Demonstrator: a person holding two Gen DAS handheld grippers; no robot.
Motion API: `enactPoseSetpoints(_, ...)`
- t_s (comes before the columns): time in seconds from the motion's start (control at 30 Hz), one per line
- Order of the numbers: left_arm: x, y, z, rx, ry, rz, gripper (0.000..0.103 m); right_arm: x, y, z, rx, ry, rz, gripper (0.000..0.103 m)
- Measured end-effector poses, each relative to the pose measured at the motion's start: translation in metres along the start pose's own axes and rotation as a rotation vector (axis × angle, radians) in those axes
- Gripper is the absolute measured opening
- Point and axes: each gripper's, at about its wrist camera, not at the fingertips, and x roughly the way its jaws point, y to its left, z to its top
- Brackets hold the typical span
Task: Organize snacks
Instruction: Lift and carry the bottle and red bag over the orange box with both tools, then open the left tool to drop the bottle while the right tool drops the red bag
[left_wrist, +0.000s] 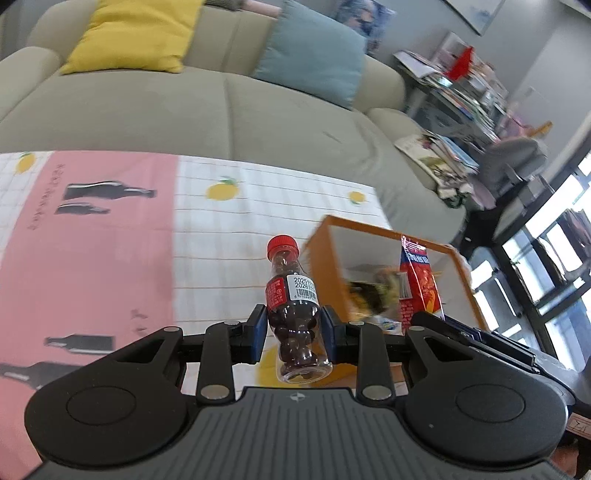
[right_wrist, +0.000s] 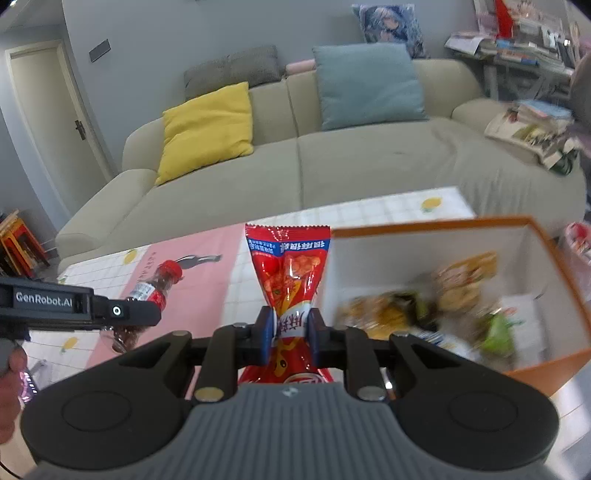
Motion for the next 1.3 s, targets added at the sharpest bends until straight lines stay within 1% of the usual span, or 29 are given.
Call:
enactPoseSetpoints(0.13,0.016,-0.031,0.009,0.047,0.018,-0.018,0.034,-0.009,-0.024,0.014,-0.024,-0.009,-0.019,0.017)
enactPoseSetpoints(0.23,0.029,-0.055,0.015,0.086,0.033,-0.046,0.034,-0.011,-0.042,0.022,-0.066,-0.007,-0.067,0.017)
enactPoseSetpoints(0.4,0.055,-0.098,0.020,0.197,0.045,-0.056,0.034,-0.002,-0.077,0.032,-0.112,0.035,-0.155,0.017)
enactPoseSetpoints(0.5,0.075,-0.119,0.021,0.231,0.080,-0.086,0.034,0.005,-0.097,0.036,-0.119,0.057,-0.199,0.017)
enactPoseSetpoints(0.57,0.088,-0.128,0.019,0.248,0.106,-0.092,0.034,0.010,-0.110,0.037,-0.124,0.074,-0.221,0.017)
enactPoseSetpoints(0.73,0.123,-0.144,0.014,0.272,0.177,-0.123,0.034,0.022,-0.132,0.034,-0.150,0.123,-0.260,0.017)
enactPoseSetpoints(0.87,0.147,-0.153,0.007,0.298,0.218,-0.121,0.034,0.035,-0.146,0.032,-0.161,0.164,-0.284,0.017)
enactPoseSetpoints(1.0,0.168,-0.157,-0.001,0.319,0.255,-0.111,0.034,0.047,-0.154,0.028,-0.177,0.191,-0.318,0.017)
enactPoseSetpoints(1.3,0.200,-0.154,-0.012,0.352,0.331,-0.069,0.034,0.068,-0.162,0.013,-0.167,0.257,-0.337,0.018)
